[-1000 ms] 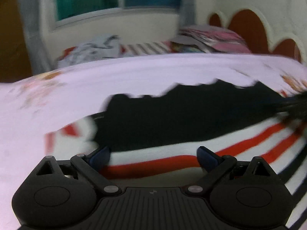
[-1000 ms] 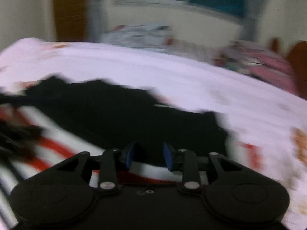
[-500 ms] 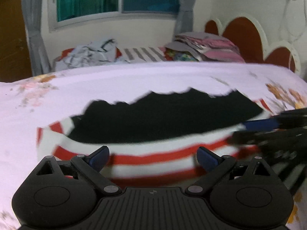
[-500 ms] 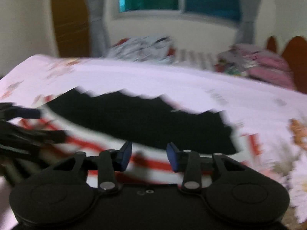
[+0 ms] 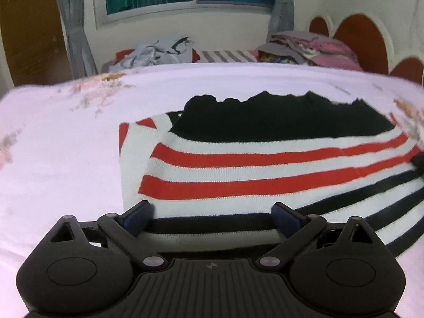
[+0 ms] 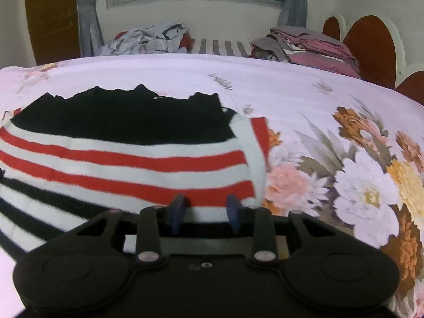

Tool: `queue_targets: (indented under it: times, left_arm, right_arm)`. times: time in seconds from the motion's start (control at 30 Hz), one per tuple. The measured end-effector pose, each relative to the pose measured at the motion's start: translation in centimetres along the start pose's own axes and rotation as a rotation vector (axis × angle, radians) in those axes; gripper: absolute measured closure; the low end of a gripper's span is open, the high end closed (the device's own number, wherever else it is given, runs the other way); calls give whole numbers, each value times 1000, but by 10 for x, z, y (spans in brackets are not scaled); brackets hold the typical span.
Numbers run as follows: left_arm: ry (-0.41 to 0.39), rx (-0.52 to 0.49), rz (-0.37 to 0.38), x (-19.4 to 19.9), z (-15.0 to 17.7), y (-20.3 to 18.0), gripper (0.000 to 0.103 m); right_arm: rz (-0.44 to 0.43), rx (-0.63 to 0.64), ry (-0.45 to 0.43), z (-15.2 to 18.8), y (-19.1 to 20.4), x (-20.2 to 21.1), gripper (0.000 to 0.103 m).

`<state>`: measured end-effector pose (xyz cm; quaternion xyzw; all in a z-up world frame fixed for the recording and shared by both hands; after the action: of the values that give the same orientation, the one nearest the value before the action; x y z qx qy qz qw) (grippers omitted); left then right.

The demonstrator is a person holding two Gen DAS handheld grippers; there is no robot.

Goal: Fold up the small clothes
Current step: 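Smooth the half-folded sweater flat with both tools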

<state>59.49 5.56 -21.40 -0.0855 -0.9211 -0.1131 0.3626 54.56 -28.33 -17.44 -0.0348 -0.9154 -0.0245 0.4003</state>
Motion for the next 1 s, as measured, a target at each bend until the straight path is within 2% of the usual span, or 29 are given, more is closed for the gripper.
queue_targets:
  times: [0.07, 0.13, 0.23, 0.33, 0.37, 0.43, 0.5, 0.53, 0.63, 0.87, 0.93, 1.0]
  left_arm:
    - [-17, 28, 0, 7, -8, -8, 6]
    - [-50, 66, 52, 15, -15, -23, 6]
    - [-59, -5, 88, 18, -18, -62, 6]
    - [-24, -68, 116, 15, -11, -93, 6]
    - [2, -90, 104, 12, -7, -100, 6]
    - [3, -101, 95, 15, -3, -102, 6]
    - [-3, -85, 91, 23, -3, -97, 6]
    - [-5, -86, 72, 25, -2, -92, 6]
    - [9, -49, 44, 26, 5, -70, 6]
    - [20, -41, -18, 34, 30, -22, 6]
    - [22, -35, -28, 35, 38, -16, 6]
    - [24, -18, -17, 35, 45, -14, 6]
  right_arm:
    - [-28, -9, -53, -5, 11, 16, 69]
    - [-87, 12, -80, -9, 34, 24, 68]
    - [-177, 68, -28, 5, 74, 26, 69]
    - [-191, 89, 31, 25, 98, 19, 68]
    - [-178, 92, 39, 30, 101, 18, 68]
    - [-142, 97, 34, 36, 103, 21, 69]
    - [-169, 81, 43, 35, 103, 28, 69]
    - [-185, 87, 42, 34, 102, 33, 68]
    - [-138, 123, 41, 38, 88, 34, 67]
    - [-34, 69, 54, 53, 9, 41, 67]
    - [-36, 20, 68, 63, -15, 42, 69]
    - [-63, -6, 63, 69, -22, 46, 70]
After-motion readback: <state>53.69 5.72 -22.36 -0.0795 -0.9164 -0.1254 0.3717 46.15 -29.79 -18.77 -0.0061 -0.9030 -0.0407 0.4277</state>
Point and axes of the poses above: each gripper's, at about its wrist camera, not at the fingertips, and x roughly against the way its jaws point, y to its left, z to its underside, the point moved 6 cm from there along -x, roughly the way its jaws point, and after that the axes turned 8 degrees about -x, right-handed, at the moved point
